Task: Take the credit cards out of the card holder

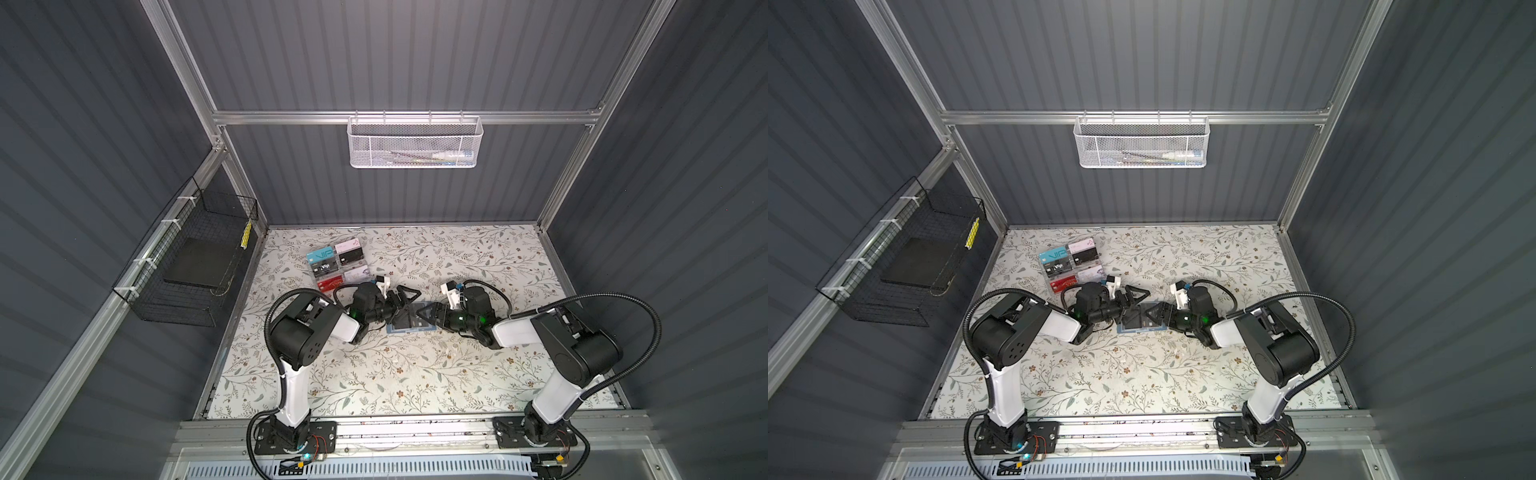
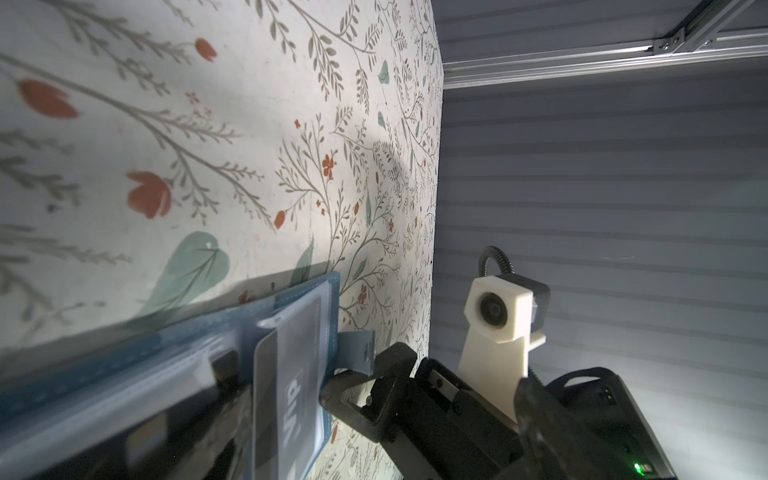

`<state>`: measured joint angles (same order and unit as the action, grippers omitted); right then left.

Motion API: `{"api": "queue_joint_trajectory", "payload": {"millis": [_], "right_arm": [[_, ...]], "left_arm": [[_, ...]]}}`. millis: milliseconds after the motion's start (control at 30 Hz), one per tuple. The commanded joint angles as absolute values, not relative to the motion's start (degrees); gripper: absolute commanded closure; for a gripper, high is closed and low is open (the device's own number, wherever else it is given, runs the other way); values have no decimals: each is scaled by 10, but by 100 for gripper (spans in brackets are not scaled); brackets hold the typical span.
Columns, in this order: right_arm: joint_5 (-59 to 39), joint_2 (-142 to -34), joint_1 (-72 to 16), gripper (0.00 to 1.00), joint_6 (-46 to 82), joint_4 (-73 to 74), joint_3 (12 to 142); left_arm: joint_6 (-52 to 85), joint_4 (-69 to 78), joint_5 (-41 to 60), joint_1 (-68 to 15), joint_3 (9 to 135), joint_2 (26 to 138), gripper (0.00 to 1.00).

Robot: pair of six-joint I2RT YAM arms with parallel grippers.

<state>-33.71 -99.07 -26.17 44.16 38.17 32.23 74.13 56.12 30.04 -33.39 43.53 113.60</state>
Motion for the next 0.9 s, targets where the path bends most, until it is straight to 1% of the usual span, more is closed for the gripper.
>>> {"api": "queue_joint_trajectory", "payload": {"millis": [0,67,167,333,500,533,600,733,833,867], "right_arm": [[-332,-1010,-260,13,446,352,307],[-333,-1010,-260,13,446,352,306],[-333,-1009,-259,13,447,355,305],[-335,-1012,-260,13,448,357,307],[-336,-1016,-260,13,449,358,309],[-336,-1017,-260,13,449,358,309],[-337,-1017,-260,13,449,358,312],[-337,-1019,-260,13,449,355,314],[-337,-1018,-260,13,448,354,314],[-337,-1019,-260,13,448,353,315]], "left_arm": [[735,533,298,-338,432,1156,8],[728,525,296,-338,432,1154,10],[728,530,296,-338,428,1157,18],[732,549,298,-338,425,1169,34],[709,532,294,-338,425,1163,58],[702,523,292,-338,426,1161,60],[695,516,292,-338,426,1158,62],[692,516,293,-339,426,1163,71],[692,519,295,-338,426,1168,85],[691,521,296,-338,426,1169,87]]}}
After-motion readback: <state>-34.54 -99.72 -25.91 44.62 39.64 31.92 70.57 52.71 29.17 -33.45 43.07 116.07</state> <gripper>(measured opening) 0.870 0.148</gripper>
